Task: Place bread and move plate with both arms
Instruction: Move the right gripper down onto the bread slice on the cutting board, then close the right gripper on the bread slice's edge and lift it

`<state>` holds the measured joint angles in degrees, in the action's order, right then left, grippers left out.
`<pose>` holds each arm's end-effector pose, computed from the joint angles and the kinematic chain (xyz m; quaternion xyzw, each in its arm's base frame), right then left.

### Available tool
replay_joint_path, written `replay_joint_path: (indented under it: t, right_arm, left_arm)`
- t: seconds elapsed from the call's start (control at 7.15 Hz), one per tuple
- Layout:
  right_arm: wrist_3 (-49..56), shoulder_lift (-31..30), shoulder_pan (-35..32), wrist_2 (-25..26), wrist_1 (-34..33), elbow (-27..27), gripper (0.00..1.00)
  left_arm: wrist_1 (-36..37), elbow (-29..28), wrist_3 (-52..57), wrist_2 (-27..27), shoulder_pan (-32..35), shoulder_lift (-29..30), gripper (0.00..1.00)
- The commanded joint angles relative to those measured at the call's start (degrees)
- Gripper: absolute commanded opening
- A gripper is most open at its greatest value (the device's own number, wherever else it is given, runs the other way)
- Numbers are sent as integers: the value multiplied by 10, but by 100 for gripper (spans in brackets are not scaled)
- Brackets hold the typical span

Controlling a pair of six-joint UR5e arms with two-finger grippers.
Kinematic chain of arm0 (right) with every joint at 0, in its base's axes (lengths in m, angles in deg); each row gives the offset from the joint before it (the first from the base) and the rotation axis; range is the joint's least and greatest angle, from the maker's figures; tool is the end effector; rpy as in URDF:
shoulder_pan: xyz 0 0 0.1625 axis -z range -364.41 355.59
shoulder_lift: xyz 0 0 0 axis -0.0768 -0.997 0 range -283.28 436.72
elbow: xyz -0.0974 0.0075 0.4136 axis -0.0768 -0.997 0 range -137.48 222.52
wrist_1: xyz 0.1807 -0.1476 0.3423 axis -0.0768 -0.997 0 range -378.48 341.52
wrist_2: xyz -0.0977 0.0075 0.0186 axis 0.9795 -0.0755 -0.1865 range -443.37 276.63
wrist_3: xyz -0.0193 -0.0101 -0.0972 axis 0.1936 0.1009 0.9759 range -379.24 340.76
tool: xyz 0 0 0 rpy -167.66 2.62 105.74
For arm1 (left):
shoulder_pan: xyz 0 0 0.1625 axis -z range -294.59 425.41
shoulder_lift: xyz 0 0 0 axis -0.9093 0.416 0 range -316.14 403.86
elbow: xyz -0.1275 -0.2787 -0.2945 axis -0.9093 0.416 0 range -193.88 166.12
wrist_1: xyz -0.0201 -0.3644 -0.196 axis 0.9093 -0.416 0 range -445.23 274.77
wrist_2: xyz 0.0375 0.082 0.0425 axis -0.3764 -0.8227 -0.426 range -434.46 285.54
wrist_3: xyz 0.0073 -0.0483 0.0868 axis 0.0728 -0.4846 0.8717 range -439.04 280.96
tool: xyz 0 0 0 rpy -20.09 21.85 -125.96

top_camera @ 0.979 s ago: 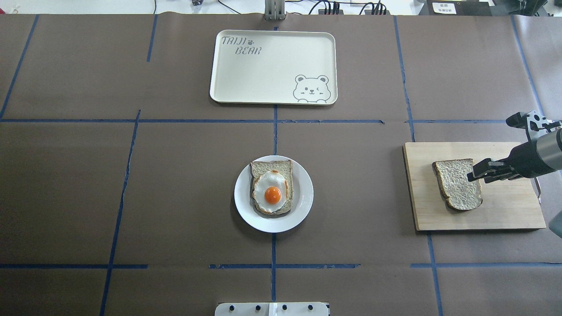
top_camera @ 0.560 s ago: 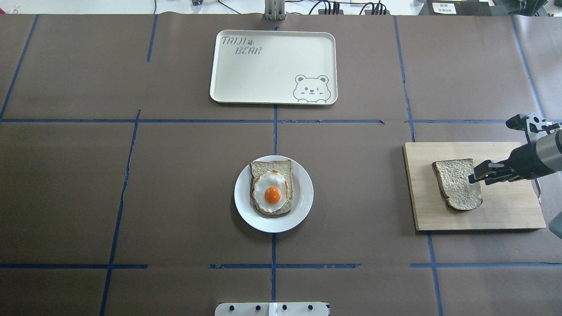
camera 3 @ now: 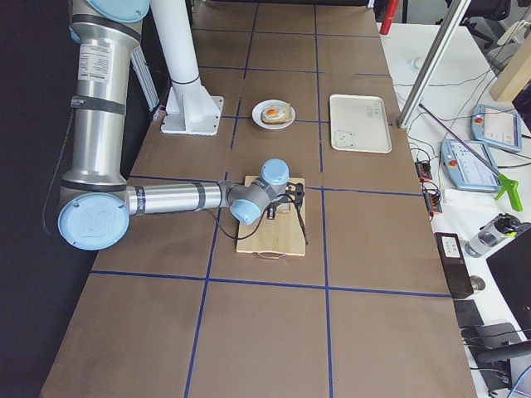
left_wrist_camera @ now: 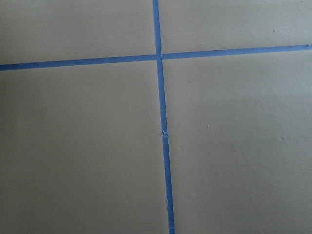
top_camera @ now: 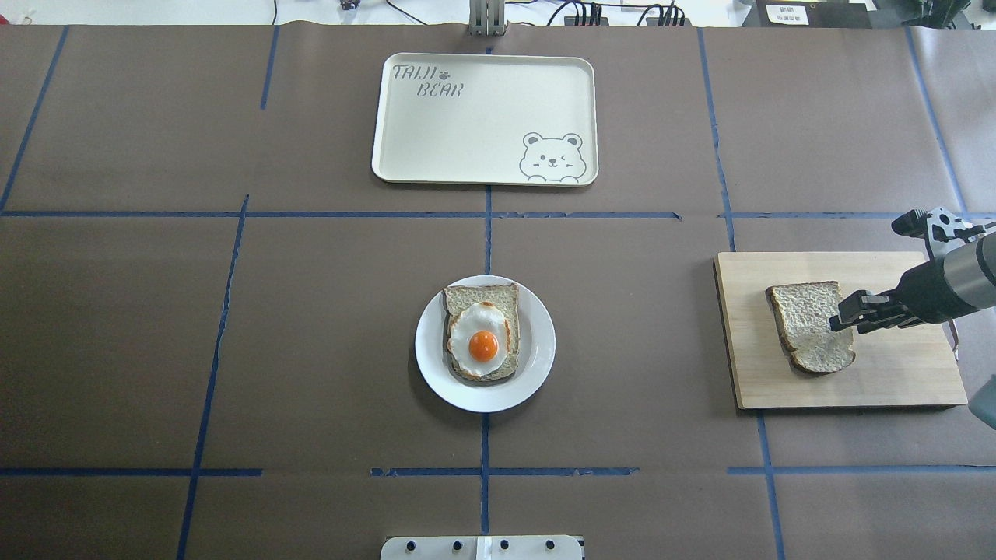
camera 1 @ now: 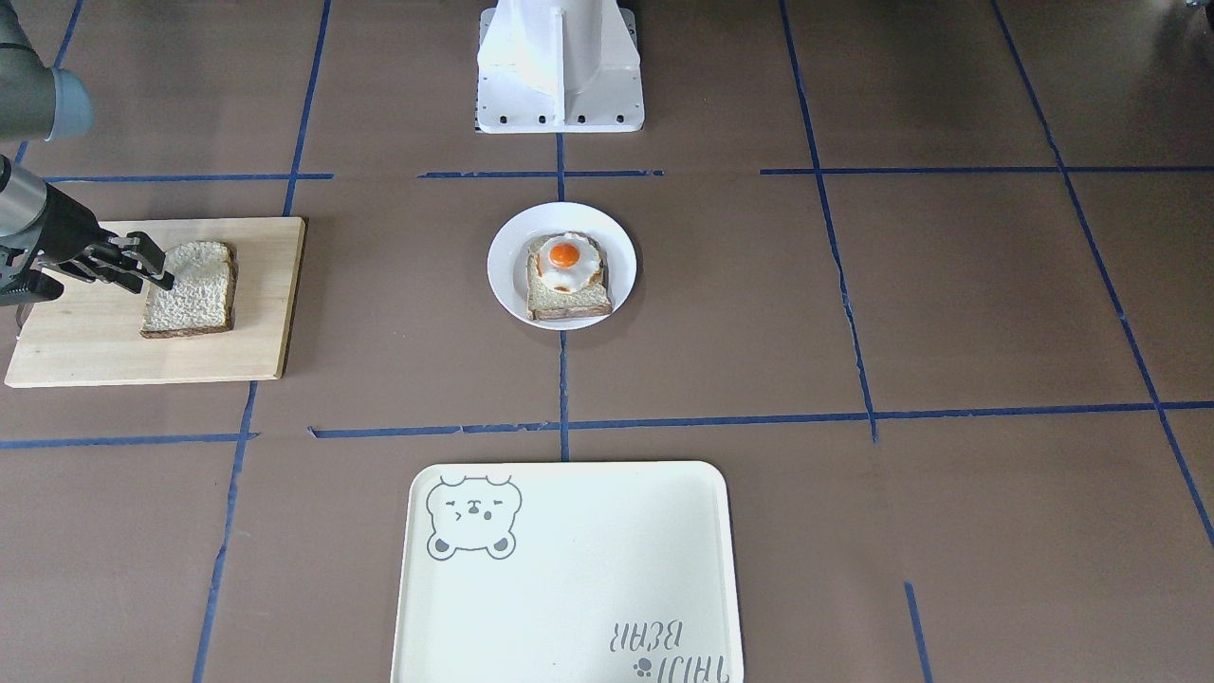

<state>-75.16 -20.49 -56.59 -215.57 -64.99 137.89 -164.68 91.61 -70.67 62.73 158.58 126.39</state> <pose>-0.2310 -0.4059 0.5854 -0.0187 -0.4722 0.0108 0.8812 -0.0839 -0.4257 0.6013 0.0201 0.4002 0.0328 0.9156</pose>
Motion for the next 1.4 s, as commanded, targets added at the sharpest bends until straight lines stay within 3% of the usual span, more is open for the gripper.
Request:
replay_joint_path:
  t: [0.0,0.14,0.28,1.26]
  right_arm:
    - [1,0,2,-2,1,-10,44]
    - [1,1,2,-3,1,-11,34]
    - [-1,1,2,-8,1,-9,1]
    - [4,0,0,-11,4,6,0]
  left_arm:
    - [0,1,0,0,0,0,100]
    - [0,2,0,0,0,0,100]
    - [0,2,0,0,0,0,100]
    - [1,5,0,0,0,-1,100]
